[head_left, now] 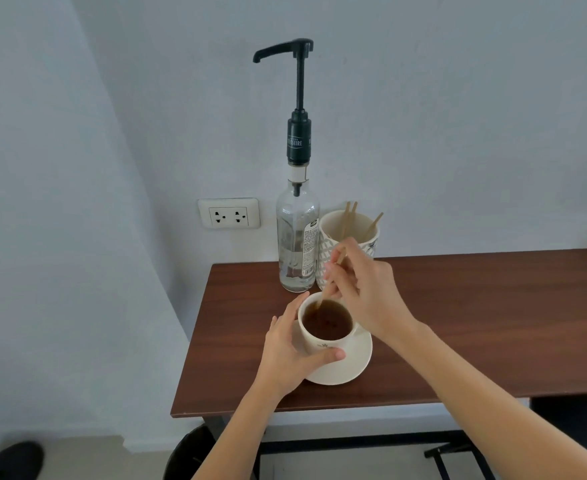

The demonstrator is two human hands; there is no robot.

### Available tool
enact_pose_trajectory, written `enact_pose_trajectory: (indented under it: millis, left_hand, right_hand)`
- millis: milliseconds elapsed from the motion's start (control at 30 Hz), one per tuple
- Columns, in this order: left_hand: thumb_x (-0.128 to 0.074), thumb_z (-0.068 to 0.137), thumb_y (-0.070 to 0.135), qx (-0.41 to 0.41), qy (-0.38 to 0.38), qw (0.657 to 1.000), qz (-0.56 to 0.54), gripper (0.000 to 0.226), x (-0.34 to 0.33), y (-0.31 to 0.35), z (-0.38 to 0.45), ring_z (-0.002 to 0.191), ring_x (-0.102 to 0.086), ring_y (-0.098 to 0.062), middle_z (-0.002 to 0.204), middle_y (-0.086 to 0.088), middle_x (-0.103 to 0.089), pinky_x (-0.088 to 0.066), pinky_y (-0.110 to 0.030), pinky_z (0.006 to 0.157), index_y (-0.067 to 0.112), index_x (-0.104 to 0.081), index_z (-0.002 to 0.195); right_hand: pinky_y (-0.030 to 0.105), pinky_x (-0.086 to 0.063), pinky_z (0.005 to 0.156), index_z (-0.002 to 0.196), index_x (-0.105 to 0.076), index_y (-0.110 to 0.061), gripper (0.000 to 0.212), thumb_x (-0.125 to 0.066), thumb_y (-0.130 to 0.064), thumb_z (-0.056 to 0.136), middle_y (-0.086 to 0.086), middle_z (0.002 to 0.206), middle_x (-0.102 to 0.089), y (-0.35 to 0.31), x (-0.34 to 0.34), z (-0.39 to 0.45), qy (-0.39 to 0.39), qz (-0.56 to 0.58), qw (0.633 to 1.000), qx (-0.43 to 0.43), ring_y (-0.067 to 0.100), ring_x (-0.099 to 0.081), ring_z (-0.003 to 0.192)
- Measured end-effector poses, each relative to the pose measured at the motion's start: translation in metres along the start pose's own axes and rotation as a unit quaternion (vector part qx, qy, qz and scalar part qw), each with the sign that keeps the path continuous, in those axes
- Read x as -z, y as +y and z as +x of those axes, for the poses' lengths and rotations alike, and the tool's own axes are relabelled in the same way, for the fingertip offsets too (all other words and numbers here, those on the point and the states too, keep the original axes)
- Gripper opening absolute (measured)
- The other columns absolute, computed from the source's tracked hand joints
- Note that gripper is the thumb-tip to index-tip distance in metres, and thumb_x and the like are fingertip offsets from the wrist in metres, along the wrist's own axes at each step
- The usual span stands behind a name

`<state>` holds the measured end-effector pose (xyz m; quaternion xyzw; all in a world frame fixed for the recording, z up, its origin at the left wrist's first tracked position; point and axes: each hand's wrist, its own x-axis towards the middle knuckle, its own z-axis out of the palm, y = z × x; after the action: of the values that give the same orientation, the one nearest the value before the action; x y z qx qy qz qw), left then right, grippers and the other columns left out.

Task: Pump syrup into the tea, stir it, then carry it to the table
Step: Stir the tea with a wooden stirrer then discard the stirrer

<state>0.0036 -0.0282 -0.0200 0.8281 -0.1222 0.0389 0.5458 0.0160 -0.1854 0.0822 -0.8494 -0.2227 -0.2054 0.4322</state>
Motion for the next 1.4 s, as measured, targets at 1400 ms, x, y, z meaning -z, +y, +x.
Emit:
enact_pose_trajectory:
  millis: [1400]
  left_hand:
    - [-0.086,0.057,0.07,0.0,-0.002,1.0,-0.012,0.093,-0.001,-0.003,0.0,0.13,-0.056,-0.004,0.133,0.029,-0.061,-0.037,-0.059,0.116,0.049,-0.044,0.138]
  right_hand:
    - [0.036,-0.058,0.055,0.101,-0.047,-0.021,0.012,-0.048,-0.008,0.102,0.006,0.062,-0.064,0.003,-0.005,-0.011,-0.002,-0.006,0.999,-0.053,0.016,-0.063,0.05]
